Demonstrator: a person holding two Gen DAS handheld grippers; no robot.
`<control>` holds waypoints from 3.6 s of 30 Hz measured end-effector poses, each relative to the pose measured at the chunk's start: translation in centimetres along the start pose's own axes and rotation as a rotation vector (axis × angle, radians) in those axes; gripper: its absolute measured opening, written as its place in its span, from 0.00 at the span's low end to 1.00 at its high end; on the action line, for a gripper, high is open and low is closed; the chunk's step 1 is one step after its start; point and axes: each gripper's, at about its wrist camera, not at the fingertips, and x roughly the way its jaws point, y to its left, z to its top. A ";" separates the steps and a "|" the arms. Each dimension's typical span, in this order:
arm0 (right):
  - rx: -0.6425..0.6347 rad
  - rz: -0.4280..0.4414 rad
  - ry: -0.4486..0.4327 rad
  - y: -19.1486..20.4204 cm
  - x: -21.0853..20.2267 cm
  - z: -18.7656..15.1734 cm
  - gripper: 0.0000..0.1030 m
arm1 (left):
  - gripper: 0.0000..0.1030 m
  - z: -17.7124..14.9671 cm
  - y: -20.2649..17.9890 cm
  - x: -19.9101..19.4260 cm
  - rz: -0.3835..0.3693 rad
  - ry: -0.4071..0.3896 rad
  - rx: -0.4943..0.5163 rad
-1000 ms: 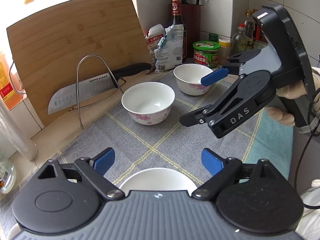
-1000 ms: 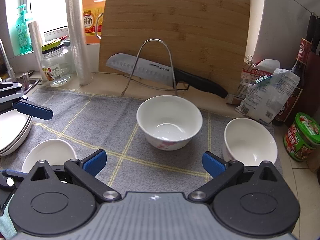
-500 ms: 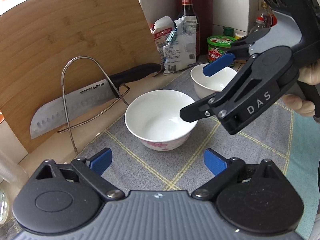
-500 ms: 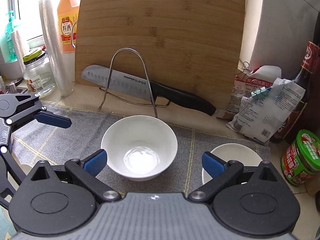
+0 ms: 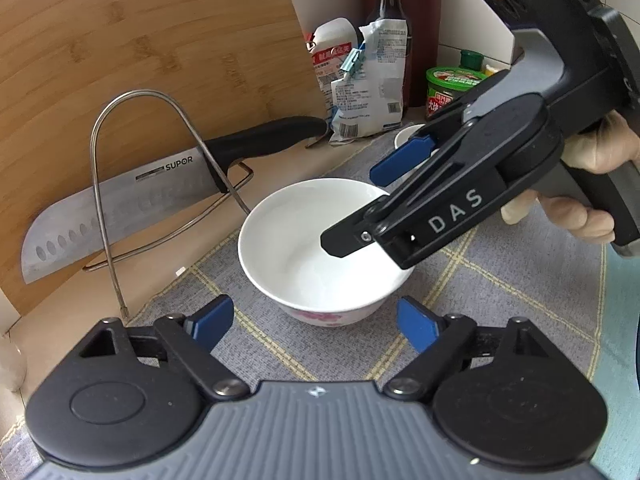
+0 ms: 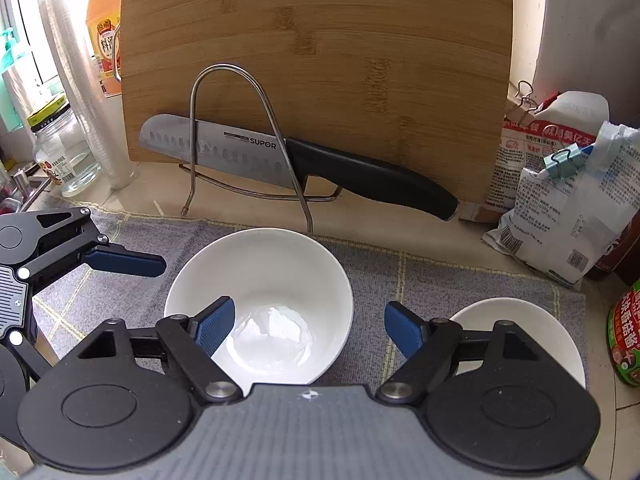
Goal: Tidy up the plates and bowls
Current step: 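Move the right tool to a pink-flowered bowl and close on its rim, then carry the pink-flowered bowl with the right tool over the plain white bowl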
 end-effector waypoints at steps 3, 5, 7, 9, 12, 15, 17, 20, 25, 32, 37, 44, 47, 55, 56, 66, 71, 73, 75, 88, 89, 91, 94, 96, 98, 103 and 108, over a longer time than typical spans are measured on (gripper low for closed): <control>0.002 0.002 0.012 -0.2 0.5 0.0 0.77 | 0.82 0.2 0.2 0.3 -0.011 -0.002 -0.013; 0.000 0.004 0.018 -0.3 0.8 0.0 0.75 | 0.81 0.3 0.2 0.6 -0.024 0.001 -0.016; -0.002 0.010 0.023 -0.3 1.0 0.1 0.72 | 0.80 0.3 0.1 0.8 -0.026 0.001 -0.012; -0.007 0.012 0.028 -0.2 1.2 0.2 0.70 | 0.80 0.3 0.1 0.9 -0.032 -0.003 -0.014; -0.010 0.014 0.031 -0.2 1.6 0.4 0.67 | 0.80 0.4 0.1 1.0 -0.038 -0.005 -0.016; -0.008 0.021 0.030 -0.2 1.8 0.6 0.63 | 0.78 0.4 0.2 1.0 -0.047 -0.007 -0.014; -0.008 0.030 0.030 -0.2 1.9 0.7 0.62 | 0.77 0.3 0.2 1.0 -0.053 -0.010 -0.014; -0.010 0.042 0.036 -0.1 1.9 0.8 0.60 | 0.77 0.3 0.4 0.9 -0.057 -0.014 -0.016; -0.009 0.040 0.034 0.1 2.0 0.8 0.60 | 0.77 0.4 0.3 0.9 -0.055 -0.008 -0.022; -0.006 0.038 0.036 0.2 1.9 0.8 0.60 | 0.77 0.6 0.3 0.7 -0.068 0.000 -0.039; -0.010 0.033 0.029 0.4 1.4 0.7 0.60 | 0.77 0.6 0.2 0.2 -0.065 -0.003 -0.028; -0.025 0.029 0.011 1.2 -0.2 0.5 0.60 | 0.77 0.4 -0.2 -0.8 -0.055 -0.001 -0.027; -0.030 0.032 -0.002 1.7 -1.0 0.3 0.60 | 0.77 0.3 -0.4 -1.6 -0.056 -0.007 -0.027; -0.062 0.042 -0.021 3.5 -2.8 0.0 0.60 | 0.77 -0.3 -0.9 -3.8 -0.042 -0.009 -0.046; -0.067 0.044 -0.026 3.8 -3.0 0.0 0.60 | 0.77 -0.4 -0.9 -4.2 -0.041 -0.011 -0.048; -0.122 0.063 -0.062 6.8 -5.6 -0.4 0.60 | 0.77 -1.8 -1.5 -7.6 -0.008 -0.024 -0.067; -0.149 0.076 -0.076 8.4 -6.6 -0.9 0.60 | 0.77 -2.7 -1.6 -9.7 0.000 -0.027 -0.107; -0.156 0.090 -0.078 9.0 -6.9 -1.2 0.60 | 0.77 -3.2 -1.8 -10.4 0.009 -0.024 -0.113; -0.170 0.099 -0.076 9.8 -7.3 -1.5 0.60 | 0.77 -3.7 -1.8 -11.1 0.021 -0.022 -0.113; -0.245 0.173 -0.052 14.6 -7.8 -3.4 0.60 | 0.77 -7.4 -1.8 -14.3 0.071 0.021 -0.191; -0.252 0.174 -0.051 14.9 -7.8 -3.6 0.60 | 0.77 -7.6 -1.8 -14.5 0.075 0.024 -0.195; -0.259 0.181 -0.048 15.5 -7.8 -3.8 0.60 | 0.77 -8.0 -1.8 -14.9 0.079 0.025 -0.206; -0.256 0.198 -0.046 16.0 -7.9 -4.0 0.61 | 0.77 -8.4 -1.8 -15.0 0.090 0.035 -0.213; -0.270 0.199 -0.044 16.5 -7.8 -4.0 0.61 | 0.77 -8.7 -1.8 -15.3 0.093 0.034 -0.218; -0.273 0.198 -0.036 16.8 -7.7 -4.1 0.62 | 0.77 -8.8 -1.6 -15.6 0.088 0.035 -0.230; -0.268 0.207 -0.009 17.3 -7.1 -4.7 0.62 | 0.78 -9.5 -1.8 -15.7 0.093 0.053 -0.232; -0.277 0.207 0.004 17.8 -6.9 -5.1 0.62 | 0.78 -9.9 -1.9 -15.9 0.094 0.058 -0.233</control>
